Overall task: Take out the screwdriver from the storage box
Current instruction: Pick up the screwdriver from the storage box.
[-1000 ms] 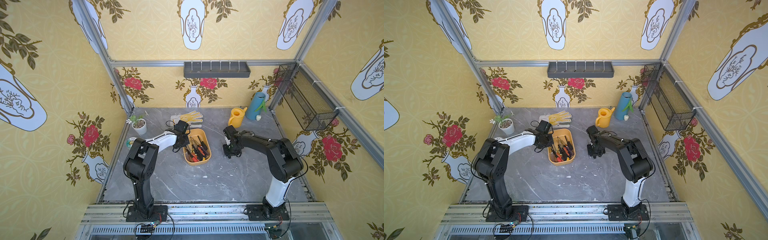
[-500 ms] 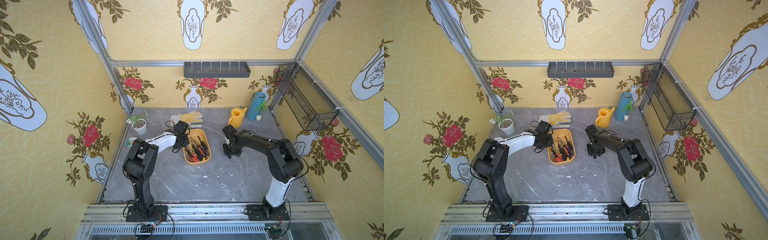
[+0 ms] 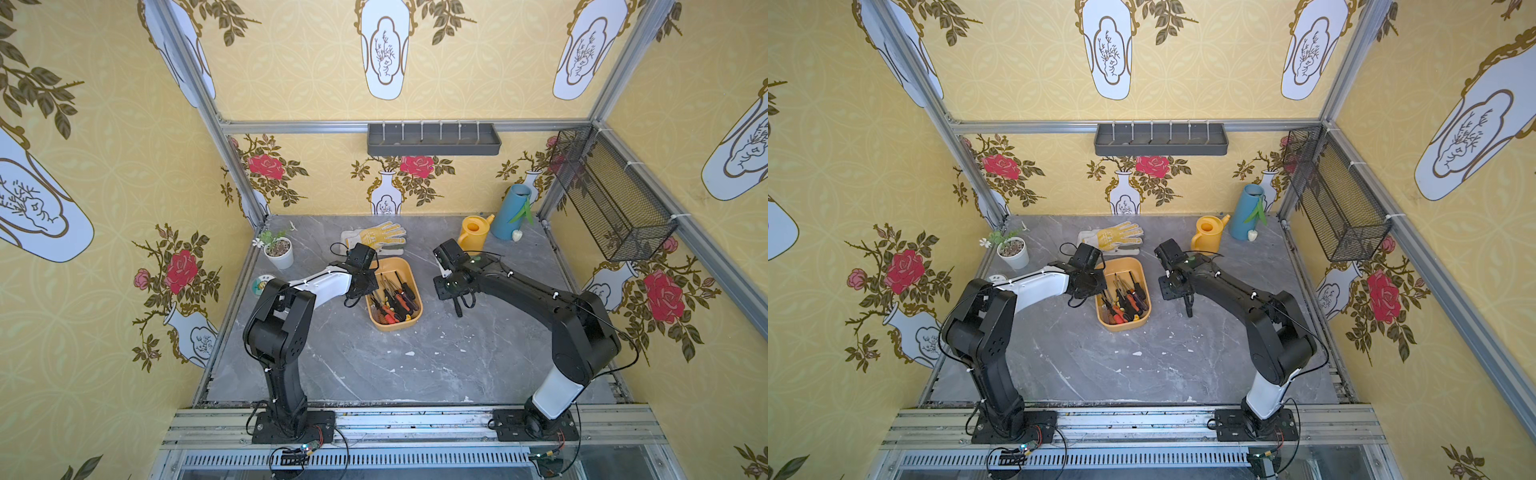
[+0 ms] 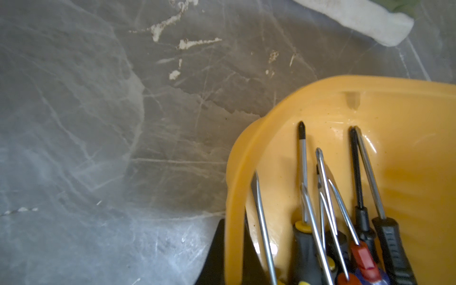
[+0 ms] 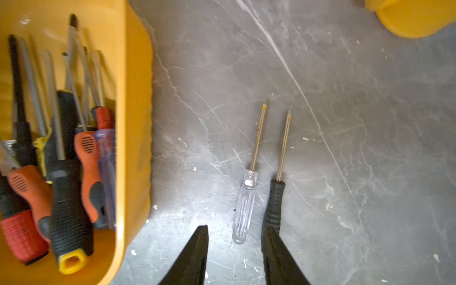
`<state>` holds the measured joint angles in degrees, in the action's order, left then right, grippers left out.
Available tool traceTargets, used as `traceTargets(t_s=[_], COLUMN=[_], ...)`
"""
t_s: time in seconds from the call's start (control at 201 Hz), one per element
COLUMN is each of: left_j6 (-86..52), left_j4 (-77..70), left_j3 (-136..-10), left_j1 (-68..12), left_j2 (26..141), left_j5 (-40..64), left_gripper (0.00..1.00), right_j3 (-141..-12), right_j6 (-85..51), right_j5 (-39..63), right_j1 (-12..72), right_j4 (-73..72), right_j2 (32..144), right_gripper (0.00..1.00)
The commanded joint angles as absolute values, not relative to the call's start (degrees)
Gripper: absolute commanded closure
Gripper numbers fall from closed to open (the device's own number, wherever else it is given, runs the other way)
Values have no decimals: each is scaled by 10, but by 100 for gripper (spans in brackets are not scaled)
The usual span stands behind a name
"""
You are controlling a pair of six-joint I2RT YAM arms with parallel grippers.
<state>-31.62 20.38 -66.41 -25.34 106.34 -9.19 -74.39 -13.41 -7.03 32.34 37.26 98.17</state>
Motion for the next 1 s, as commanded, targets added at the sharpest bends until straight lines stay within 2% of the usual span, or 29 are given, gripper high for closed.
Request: traceTargets(t_s=[0.0, 0.483, 0.991], left_j6=[-321, -320, -323], left_j4=[251, 247, 246], left_j3=[-652, -641, -628], left_j1=[-254, -254, -254], left_j2=[1068, 1057, 1047], left_j5=[-64, -54, -57], left_gripper=[100, 100, 100], right_j3=[-763, -844, -855], right_j6=[-113, -94, -117], right_j5=[-73, 40, 76], right_j1=[337, 395, 438], right_j4=[356, 341, 338], right_j2=[981, 1039, 1126], right_gripper=[55, 54, 54])
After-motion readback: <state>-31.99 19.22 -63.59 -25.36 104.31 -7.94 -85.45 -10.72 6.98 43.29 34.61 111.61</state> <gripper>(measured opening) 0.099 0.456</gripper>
